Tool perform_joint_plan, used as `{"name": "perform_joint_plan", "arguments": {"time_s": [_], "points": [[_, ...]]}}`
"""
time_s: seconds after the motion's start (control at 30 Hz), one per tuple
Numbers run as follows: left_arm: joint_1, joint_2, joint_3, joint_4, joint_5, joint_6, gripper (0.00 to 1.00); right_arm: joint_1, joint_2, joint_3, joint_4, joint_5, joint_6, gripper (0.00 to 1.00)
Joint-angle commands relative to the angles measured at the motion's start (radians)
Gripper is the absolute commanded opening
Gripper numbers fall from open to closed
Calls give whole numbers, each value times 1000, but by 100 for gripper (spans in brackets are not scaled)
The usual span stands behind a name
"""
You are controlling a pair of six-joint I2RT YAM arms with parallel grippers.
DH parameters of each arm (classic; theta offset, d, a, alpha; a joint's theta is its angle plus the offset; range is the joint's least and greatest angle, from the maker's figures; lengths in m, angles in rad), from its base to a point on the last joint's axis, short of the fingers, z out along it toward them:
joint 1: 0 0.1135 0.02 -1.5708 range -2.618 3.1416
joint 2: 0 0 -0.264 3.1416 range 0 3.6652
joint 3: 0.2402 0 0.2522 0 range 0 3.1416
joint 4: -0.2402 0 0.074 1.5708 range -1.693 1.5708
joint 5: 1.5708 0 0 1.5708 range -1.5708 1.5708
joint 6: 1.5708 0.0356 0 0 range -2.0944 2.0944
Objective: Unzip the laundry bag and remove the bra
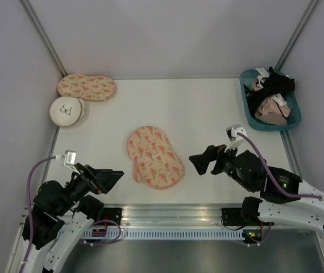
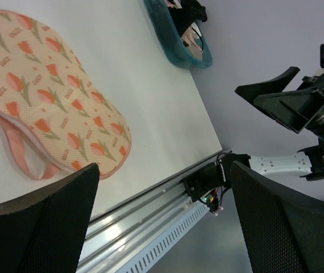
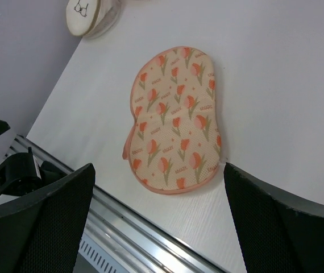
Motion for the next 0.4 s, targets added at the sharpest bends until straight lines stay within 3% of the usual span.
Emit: {"name": "perform_joint_plan", "arguments": {"time_s": [0.0,0.37], "points": [[2,51,12,110,98,76,99,1,5,2,-77,-22,33,98],[2,80,47,159,103,101,99,1,-62,-23,-10,-28,6,98]]}}
